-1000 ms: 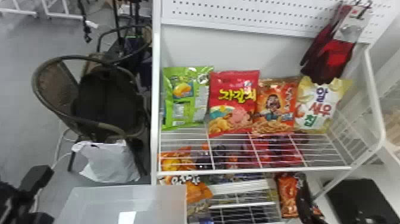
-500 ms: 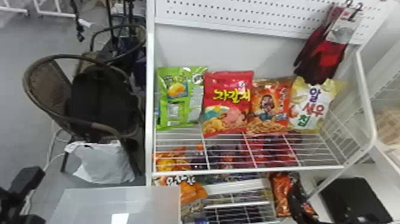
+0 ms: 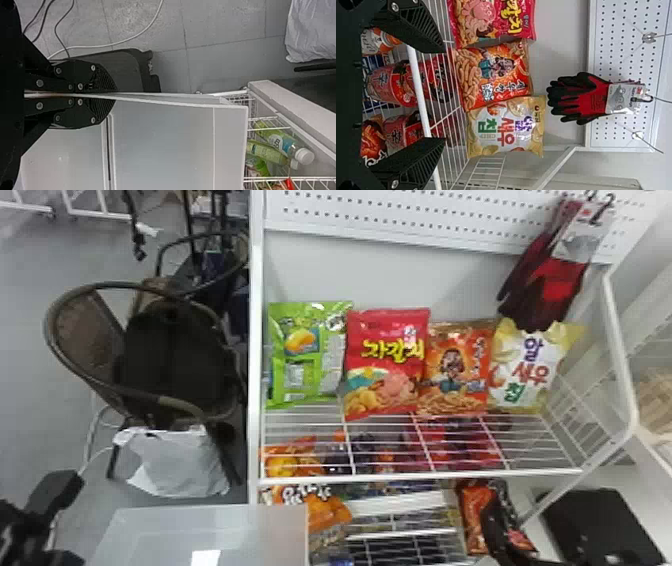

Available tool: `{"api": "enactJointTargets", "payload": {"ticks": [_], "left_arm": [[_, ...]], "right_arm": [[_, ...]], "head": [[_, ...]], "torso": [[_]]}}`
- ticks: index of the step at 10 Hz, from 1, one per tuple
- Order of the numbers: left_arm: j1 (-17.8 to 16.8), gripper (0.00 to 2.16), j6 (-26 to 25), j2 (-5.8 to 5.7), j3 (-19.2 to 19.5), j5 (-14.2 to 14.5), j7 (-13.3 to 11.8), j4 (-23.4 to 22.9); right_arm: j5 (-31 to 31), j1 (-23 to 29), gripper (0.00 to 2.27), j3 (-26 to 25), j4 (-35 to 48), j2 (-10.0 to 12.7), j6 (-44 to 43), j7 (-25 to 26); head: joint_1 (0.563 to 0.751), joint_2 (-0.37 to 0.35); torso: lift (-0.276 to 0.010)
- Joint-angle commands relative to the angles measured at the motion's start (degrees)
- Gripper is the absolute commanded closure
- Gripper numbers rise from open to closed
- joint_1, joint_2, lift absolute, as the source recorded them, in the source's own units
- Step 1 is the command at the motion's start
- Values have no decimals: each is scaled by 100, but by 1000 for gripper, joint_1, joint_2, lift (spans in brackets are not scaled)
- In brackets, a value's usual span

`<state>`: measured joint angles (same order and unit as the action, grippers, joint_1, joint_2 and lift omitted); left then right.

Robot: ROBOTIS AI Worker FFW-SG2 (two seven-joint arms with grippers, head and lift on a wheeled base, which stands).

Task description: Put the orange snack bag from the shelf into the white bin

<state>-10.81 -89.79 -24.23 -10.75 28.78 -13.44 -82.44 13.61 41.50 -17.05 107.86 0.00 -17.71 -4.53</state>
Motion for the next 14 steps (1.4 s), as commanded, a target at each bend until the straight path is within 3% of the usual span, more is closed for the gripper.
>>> {"api": "enactJointTargets", "payload": {"ticks": [1,6,10,14], "left_arm": [[9,2135,-24,41,-6,-13,0,0],[44,2135,-24,120,-32,-48,0,-35],[132,2135,-24,76,-14,-30,0,-105],[184,2135,-24,59,12,-13,0,-167]], "right_arm": [[-25,-124,83,26,69,5,133,-13],[-131,-502,83,26,631,5,1328,49],[-465,-1346,83,176,983,5,2963,189],[-579,-2225,83,351,1053,-352,4281,523]], "head": [[695,-218],[695,-208],[695,-185],[695,-148]], "torso": [[1],[1],[1],[1]]}}
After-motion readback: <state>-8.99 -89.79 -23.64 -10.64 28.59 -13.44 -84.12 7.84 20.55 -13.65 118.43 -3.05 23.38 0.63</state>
